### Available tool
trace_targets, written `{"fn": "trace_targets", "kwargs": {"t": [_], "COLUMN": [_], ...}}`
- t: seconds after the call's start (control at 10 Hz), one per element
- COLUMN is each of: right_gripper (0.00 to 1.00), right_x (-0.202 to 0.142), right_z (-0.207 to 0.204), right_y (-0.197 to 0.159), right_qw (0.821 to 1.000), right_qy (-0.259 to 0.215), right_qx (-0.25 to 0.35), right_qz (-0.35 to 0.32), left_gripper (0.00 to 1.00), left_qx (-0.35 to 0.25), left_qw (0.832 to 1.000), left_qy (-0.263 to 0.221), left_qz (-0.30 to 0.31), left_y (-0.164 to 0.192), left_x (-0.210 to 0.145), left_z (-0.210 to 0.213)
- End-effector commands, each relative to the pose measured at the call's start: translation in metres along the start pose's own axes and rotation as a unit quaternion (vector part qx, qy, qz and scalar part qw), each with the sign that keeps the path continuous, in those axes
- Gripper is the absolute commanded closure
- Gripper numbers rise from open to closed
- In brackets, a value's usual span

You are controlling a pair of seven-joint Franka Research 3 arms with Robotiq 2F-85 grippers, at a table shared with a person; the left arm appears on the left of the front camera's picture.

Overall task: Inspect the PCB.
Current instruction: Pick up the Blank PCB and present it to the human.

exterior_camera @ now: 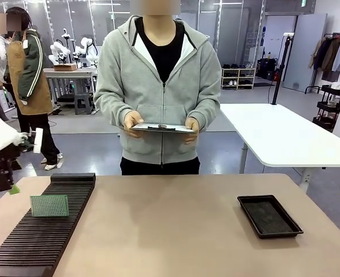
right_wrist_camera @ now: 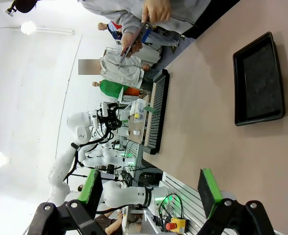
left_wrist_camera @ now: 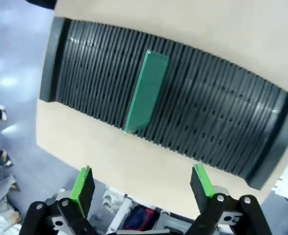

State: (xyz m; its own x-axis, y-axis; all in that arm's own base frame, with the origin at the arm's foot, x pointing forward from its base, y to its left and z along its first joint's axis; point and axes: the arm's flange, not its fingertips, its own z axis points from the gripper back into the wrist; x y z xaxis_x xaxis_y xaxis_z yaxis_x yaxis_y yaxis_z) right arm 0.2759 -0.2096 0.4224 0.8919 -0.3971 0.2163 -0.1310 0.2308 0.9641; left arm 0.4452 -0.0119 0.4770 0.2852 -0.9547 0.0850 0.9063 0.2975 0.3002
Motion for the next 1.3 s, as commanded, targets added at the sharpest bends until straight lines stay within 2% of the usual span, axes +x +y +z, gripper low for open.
{"fn": "trace_targets", "kwargs": {"t": [0.0,0.4,0.8,1.2], "right_gripper": [0.00,0.00,0.00,0.00], "right_x": [-0.001,-0.001,-0.001,-0.001], "right_z": [0.000,0.000,0.000,0.000], "right_y": [0.000,0.000,0.000,0.000], "right_qw": [1.000,1.000,1.000,1.000], "right_qy": [0.000,0.000,0.000,0.000], "right_qx": [0.002,0.002,0.002,0.002], "right_qz": [0.000,0.000,0.000,0.000], "left_gripper": [0.00,0.00,0.00,0.00], "left_qx": [-0.022,-0.051,-0.095,-0.135], "left_qw": [0.999,0.996,0.990,0.986], "left_qy": [0.006,0.031,0.034,0.040], "left_qz": [-0.032,-0.062,-0.095,-0.094], "left_y": [0.030,0.054,0.067,0.071], "left_x": [0.004,0.000,-0.003,0.002], "left_z": [-0.012,-0.049,-0.082,-0.107]}}
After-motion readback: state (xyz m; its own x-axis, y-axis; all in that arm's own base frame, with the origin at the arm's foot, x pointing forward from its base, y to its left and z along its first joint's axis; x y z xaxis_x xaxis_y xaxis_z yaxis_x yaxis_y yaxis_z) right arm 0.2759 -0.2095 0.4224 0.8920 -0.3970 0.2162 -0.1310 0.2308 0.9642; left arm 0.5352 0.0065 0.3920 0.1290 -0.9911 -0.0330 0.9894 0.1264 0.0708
